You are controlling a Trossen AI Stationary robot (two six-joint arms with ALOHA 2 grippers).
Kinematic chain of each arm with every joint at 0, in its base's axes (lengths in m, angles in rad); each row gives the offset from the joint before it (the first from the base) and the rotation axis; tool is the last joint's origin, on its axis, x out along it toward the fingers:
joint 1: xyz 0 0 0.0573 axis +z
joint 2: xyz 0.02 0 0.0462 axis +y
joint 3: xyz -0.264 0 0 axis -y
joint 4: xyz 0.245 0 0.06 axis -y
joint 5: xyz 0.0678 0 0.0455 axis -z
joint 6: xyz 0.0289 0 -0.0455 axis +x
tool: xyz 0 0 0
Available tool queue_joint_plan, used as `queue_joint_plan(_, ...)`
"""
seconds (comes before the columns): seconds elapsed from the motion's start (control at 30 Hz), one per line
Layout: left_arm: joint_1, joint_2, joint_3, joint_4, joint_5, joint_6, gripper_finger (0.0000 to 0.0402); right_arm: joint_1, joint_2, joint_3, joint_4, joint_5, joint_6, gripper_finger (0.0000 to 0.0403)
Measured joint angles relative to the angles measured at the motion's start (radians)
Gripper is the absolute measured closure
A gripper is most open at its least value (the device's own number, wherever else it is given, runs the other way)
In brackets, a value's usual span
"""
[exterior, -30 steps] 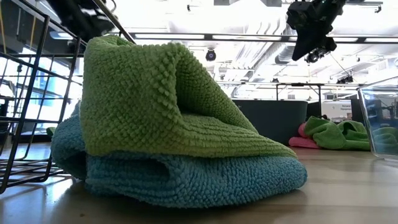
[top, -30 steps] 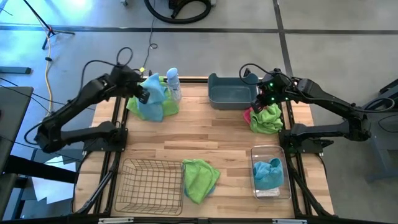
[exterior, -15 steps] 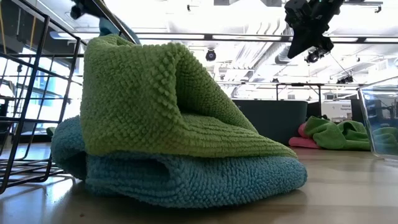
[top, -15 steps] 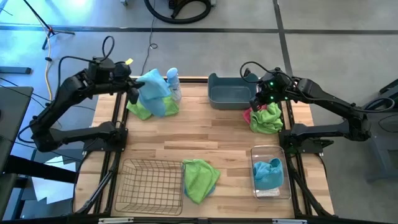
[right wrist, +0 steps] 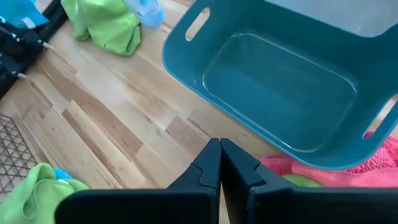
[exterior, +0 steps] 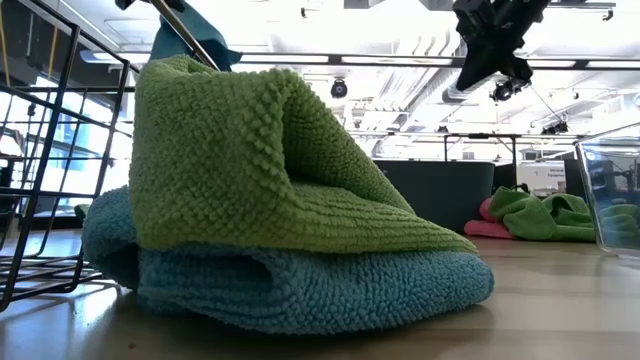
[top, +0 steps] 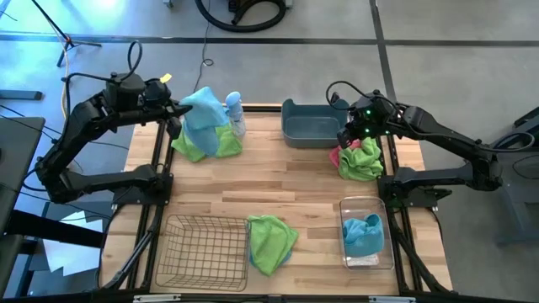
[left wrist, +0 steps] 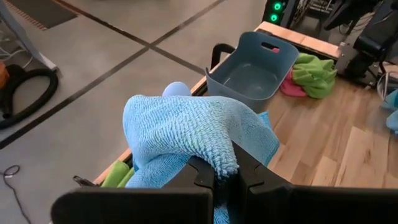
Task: Sort microfiber towel by color & place in baskets
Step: Put the left blue towel into the transparent bin
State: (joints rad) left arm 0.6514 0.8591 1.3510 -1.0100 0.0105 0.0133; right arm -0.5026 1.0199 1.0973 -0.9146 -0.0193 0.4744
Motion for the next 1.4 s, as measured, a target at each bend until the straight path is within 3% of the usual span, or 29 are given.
queue_joint_plan(0.17,0.0,0.014,-0.001,0.017,0.014,0.025,0.0401,0.0,0.0,0.0,0.015,0.0,0.0,0.0403)
queue_joint_plan(0.33,-0.019,0.018,-0.05,0.144,0.084,-0.004,0.0401,0.0,0.0,0.0,0.029,0.0,0.002,0.0403)
queue_joint_plan(0.67,-0.17,0.059,-0.147,0.379,0.11,-0.121,0.0401,0.0,0.0,0.0,0.083,-0.017,-0.009,0.0403)
queue_joint_plan(1.07,-0.375,0.255,-0.148,0.686,0.04,-0.171,0.0401,0.0,0.0,0.0,0.327,-0.102,-0.134,0.0403)
queue_joint_plan(1.4,-0.503,0.451,-0.148,0.975,0.007,-0.203,0.0401,0.0,0.0,0.0,0.55,-0.22,-0.141,0.0403)
